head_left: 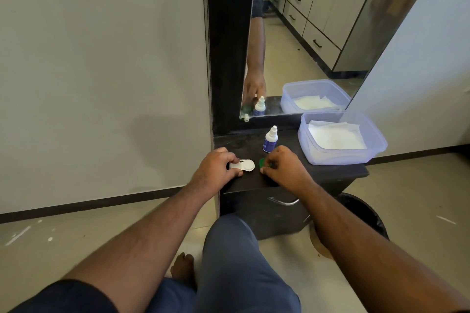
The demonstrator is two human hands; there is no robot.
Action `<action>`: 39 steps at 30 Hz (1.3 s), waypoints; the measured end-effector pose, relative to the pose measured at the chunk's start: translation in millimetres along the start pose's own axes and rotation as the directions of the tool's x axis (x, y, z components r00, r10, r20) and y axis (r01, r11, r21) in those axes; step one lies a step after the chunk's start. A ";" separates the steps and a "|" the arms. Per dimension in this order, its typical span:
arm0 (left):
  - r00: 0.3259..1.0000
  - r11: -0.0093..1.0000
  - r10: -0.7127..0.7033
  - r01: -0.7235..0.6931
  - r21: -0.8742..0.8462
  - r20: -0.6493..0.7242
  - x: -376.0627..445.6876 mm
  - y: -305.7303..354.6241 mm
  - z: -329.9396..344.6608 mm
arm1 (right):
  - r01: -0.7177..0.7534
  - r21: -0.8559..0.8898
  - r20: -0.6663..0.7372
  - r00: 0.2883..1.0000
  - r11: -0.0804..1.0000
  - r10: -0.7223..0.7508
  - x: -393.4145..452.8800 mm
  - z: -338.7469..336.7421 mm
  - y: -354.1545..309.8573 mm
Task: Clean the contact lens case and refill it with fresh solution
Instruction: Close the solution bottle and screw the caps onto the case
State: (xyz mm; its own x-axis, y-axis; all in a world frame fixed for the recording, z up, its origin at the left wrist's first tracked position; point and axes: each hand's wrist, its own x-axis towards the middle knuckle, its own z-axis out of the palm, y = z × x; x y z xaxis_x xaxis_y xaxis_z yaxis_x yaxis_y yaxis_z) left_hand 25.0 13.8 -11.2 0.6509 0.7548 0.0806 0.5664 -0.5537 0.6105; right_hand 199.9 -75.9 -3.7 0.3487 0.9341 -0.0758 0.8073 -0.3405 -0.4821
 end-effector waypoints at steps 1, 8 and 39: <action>1.000 1.000 0.001 -0.001 -0.001 -0.002 0.2 -0.6 0.5 | -0.025 -0.010 0.008 1.000 1.000 0.025 -2.9 -3.0 1.0; 1.000 1.000 -0.006 0.006 0.027 0.008 -0.1 0.1 -0.1 | -0.030 -0.031 0.129 0.991 0.999 0.033 -1.3 -22.6 -9.7; 1.000 1.000 0.006 -0.006 0.007 -0.007 -2.9 -1.5 0.9 | 0.332 0.010 0.107 0.938 0.943 -0.331 8.8 -4.1 -14.6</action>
State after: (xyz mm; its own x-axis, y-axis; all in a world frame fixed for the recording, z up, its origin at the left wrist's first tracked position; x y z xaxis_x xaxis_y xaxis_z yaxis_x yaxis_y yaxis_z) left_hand 22.7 12.2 -13.0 0.6511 0.7536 0.0901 0.5658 -0.5610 0.6043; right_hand 193.1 -63.1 6.3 0.0089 0.9999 -0.0050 0.8726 -0.0102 -0.4883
